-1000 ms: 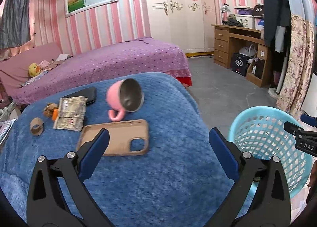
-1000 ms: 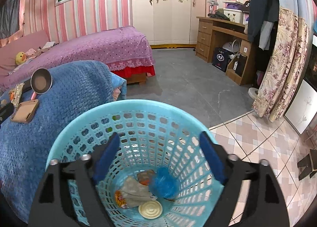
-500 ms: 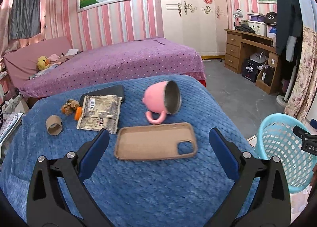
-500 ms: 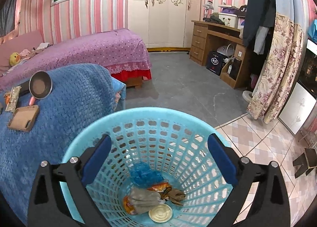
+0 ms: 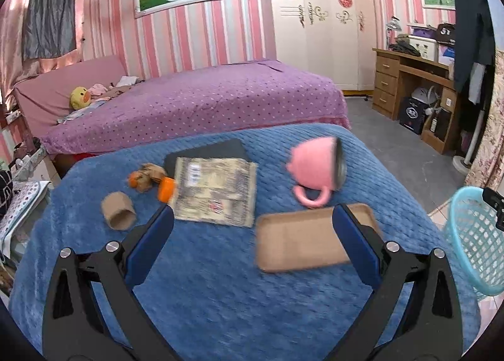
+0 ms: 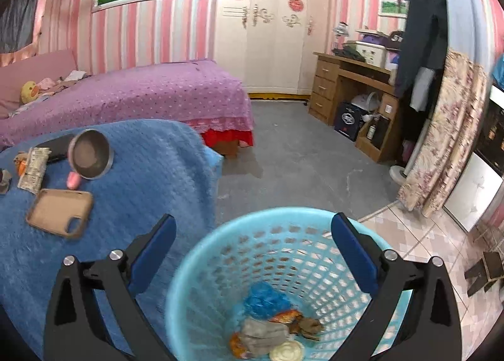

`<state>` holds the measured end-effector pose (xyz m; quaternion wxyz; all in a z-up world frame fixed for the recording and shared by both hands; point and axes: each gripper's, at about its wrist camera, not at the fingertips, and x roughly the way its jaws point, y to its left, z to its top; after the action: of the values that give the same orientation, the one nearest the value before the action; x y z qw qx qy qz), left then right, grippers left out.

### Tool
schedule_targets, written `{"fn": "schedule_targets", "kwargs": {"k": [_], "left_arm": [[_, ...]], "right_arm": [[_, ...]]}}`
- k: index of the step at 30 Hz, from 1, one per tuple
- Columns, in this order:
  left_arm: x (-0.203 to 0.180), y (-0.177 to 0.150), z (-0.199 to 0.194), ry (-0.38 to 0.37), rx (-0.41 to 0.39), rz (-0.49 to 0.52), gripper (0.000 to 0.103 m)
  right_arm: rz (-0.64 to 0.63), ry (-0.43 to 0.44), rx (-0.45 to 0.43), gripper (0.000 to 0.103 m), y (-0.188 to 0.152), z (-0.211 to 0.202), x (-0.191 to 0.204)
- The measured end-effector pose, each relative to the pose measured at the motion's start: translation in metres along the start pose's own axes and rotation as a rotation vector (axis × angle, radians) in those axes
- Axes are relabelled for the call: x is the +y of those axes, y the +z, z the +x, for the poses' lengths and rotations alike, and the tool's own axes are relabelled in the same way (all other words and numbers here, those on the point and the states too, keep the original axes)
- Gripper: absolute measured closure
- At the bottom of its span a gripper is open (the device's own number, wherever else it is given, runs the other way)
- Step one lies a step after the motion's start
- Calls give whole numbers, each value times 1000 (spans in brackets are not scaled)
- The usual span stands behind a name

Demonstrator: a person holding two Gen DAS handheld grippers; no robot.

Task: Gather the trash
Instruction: 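Lower the left tool onto the brown paper tube and close it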

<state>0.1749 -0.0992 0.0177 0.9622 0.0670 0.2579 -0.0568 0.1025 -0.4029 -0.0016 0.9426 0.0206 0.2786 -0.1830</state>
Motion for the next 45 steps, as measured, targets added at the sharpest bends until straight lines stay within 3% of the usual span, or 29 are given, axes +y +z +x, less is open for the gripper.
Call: {"fn": "schedule_targets", "kwargs": {"k": [4,10,16,23,31,35,40,42,44,45], "left_arm": [[28,8,8,60,-13,7,6],[86,9,30,124,32,-78,6],[129,4,43,220,47,-95,6],[182,-10,62,232,113,-214,6],[204,-29,83,259,185,-203,7],[206,-35,100,254,237,-190,21],[199,-33,114,245,262,-166,31],[200,-33,120,230,274,-170,43],[203,-35,124,205,295,-181,69],[204,-35,125,195,300,-187,75]], "right_arm": [[-15,92,-19,6,17,-1,43],[-108,192,-28,6,42,6,116],[-192,291,-28,6,58,18,187],[-234,342,-31,6,46,32,232],[-268,368,31,6,32,55,257],[-260,376,55,6,28,62,257],[-246,382,85,6,24,71,259],[-249,380,89,6,23,72,263],[-255,377,88,6,22,73,266],[-255,379,88,6,22,73,267]]}}
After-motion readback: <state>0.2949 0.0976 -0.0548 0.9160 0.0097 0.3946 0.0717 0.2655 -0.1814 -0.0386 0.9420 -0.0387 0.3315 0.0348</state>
